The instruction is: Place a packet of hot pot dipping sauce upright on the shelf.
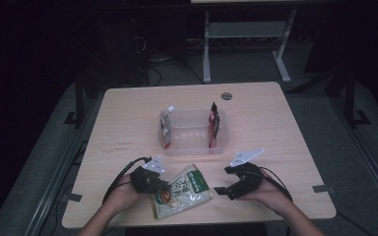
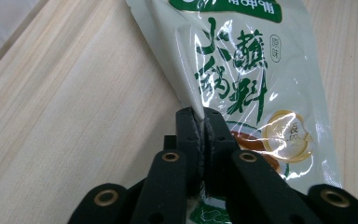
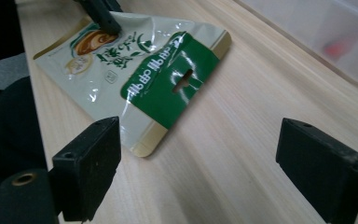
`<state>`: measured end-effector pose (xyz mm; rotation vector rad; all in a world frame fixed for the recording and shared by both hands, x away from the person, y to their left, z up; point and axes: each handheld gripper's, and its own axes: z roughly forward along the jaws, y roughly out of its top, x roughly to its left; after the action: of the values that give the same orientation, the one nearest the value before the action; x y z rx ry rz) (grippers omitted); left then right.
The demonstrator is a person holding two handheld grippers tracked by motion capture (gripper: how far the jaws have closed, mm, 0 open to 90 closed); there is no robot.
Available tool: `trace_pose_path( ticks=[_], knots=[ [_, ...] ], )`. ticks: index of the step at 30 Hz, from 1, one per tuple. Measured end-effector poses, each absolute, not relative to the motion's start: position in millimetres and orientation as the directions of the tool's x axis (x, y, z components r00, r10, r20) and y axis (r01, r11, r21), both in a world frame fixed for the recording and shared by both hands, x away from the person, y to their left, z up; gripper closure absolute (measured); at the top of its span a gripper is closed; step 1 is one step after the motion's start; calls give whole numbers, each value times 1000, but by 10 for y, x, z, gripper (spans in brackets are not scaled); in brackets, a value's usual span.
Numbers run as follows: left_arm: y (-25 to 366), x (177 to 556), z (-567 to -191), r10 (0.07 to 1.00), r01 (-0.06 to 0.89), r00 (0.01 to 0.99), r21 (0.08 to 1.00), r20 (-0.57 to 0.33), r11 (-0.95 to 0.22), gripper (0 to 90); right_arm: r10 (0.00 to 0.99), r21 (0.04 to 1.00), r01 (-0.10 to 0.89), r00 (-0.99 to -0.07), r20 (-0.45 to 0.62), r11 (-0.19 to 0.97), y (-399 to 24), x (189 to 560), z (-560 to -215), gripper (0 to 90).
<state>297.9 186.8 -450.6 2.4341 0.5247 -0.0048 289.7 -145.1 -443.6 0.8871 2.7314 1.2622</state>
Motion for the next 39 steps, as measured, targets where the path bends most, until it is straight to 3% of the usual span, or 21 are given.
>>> trace_pose_path(
  ticks=[26, 33, 39],
  knots=[
    [2076, 2882, -4065, 378, 319, 918, 782, -115, -535, 895, 345, 767, 439, -890, 299, 468, -1099, 3147, -4334, 156],
    [2072, 2873, -4026, 382, 310, 918, 802, -111, -511, 895, 296, 780, 429, -900, 322, 457, -999, 3235, -4310, 233],
    [2052, 2863, -4013, 371, 291, 923, 809, -98, -511, 895, 260, 784, 425, -904, 340, 452, -1000, 3258, -4302, 395]
  ],
)
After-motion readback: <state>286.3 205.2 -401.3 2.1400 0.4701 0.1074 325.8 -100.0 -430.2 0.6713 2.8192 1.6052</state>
